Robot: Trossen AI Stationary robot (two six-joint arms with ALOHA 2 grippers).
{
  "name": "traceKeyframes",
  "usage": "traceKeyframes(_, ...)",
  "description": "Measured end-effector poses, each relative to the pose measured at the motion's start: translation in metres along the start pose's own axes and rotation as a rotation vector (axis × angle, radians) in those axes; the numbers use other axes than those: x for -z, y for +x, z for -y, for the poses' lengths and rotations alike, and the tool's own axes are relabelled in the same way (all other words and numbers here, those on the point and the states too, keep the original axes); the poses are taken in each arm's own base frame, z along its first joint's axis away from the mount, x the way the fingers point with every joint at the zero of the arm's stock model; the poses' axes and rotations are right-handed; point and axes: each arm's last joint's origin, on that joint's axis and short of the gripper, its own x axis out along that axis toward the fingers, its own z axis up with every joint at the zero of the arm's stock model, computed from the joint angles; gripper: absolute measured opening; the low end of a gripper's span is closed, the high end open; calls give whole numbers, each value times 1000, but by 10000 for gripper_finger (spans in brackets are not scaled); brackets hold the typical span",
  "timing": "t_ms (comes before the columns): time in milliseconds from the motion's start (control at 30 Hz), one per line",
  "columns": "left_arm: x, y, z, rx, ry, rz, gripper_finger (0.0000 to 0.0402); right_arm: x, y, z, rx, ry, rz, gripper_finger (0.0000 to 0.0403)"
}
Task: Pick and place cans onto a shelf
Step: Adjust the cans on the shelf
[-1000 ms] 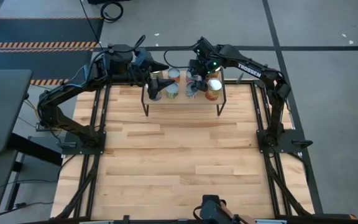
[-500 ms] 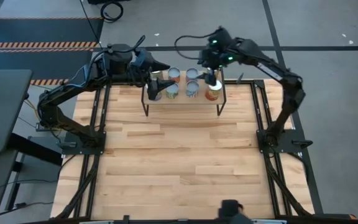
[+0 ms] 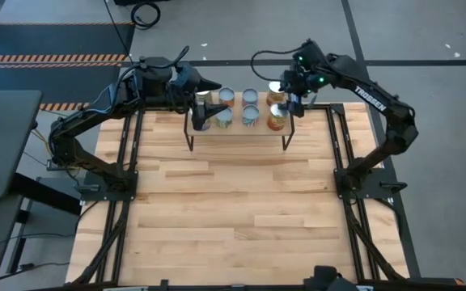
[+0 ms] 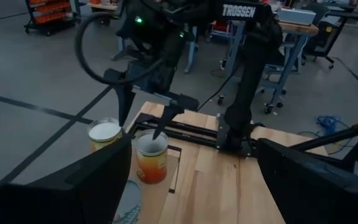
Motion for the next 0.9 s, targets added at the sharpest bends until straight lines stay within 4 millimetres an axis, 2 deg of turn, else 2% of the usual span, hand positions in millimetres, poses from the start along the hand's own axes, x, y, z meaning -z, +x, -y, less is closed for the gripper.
traceKeyframes(100,0,0,0,-6,1,1,348,5,6,3,7,14,20,347)
traceKeyframes(233,0,0,0,-8,0,0,348,11,15,15,-35,120,50,347)
traceKeyframes(400,1,0,-1,-24,-5,-6,348,10,14,21,-2,84,82,347)
traceKeyframes(900,3,0,-1,-44,-28,-34,348,12,7,14,-47,-9,72,347)
